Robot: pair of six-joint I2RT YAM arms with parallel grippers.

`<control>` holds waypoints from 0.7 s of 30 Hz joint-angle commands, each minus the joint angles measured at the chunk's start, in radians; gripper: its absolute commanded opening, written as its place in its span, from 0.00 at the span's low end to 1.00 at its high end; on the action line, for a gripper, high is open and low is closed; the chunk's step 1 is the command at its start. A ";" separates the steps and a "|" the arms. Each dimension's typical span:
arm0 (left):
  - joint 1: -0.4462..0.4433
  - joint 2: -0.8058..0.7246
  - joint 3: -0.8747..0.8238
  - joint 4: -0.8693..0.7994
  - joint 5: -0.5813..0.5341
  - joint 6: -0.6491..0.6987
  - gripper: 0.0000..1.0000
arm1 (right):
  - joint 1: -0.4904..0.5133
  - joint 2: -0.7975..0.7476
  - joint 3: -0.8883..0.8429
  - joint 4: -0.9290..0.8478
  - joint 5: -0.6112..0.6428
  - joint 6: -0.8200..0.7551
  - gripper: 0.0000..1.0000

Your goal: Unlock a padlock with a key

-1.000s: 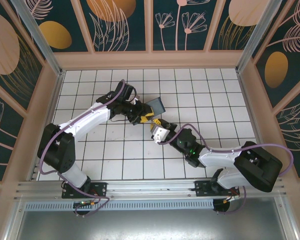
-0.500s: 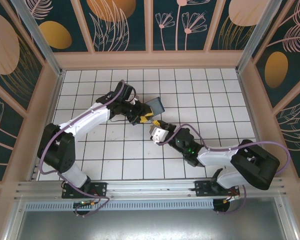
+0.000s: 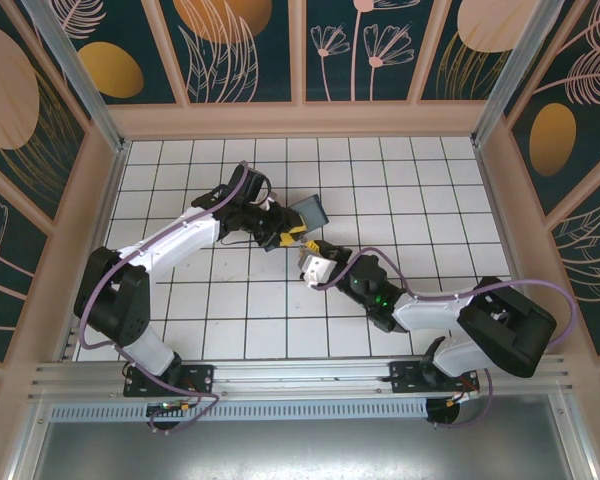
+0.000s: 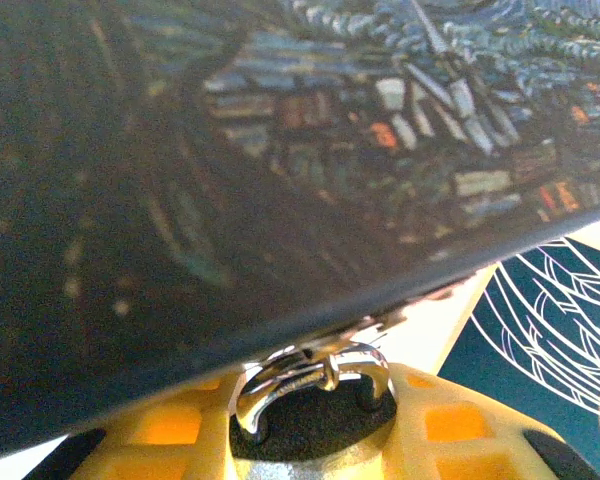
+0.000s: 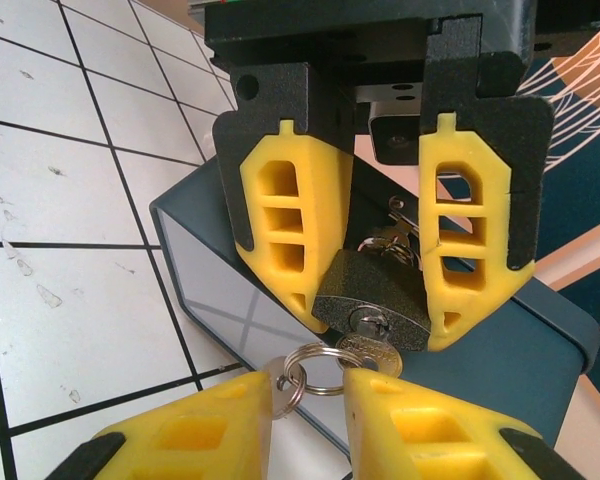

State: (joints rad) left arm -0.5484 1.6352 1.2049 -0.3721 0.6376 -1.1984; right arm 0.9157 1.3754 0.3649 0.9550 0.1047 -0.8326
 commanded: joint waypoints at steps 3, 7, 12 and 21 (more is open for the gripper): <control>-0.005 -0.046 -0.001 0.025 0.036 -0.002 0.11 | -0.028 -0.032 0.027 0.068 0.019 -0.011 0.27; -0.005 -0.046 0.000 0.021 0.033 0.000 0.11 | -0.026 -0.039 0.025 0.074 0.017 -0.016 0.27; -0.005 -0.049 -0.002 0.025 0.033 -0.003 0.11 | -0.026 -0.058 0.018 0.063 0.009 -0.016 0.27; -0.005 -0.058 -0.005 0.029 0.036 -0.011 0.11 | -0.028 -0.003 0.035 0.070 0.001 -0.019 0.27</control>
State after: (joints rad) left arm -0.5495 1.6276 1.1999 -0.3702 0.6426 -1.2022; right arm 0.8955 1.3548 0.3710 0.9688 0.1036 -0.8341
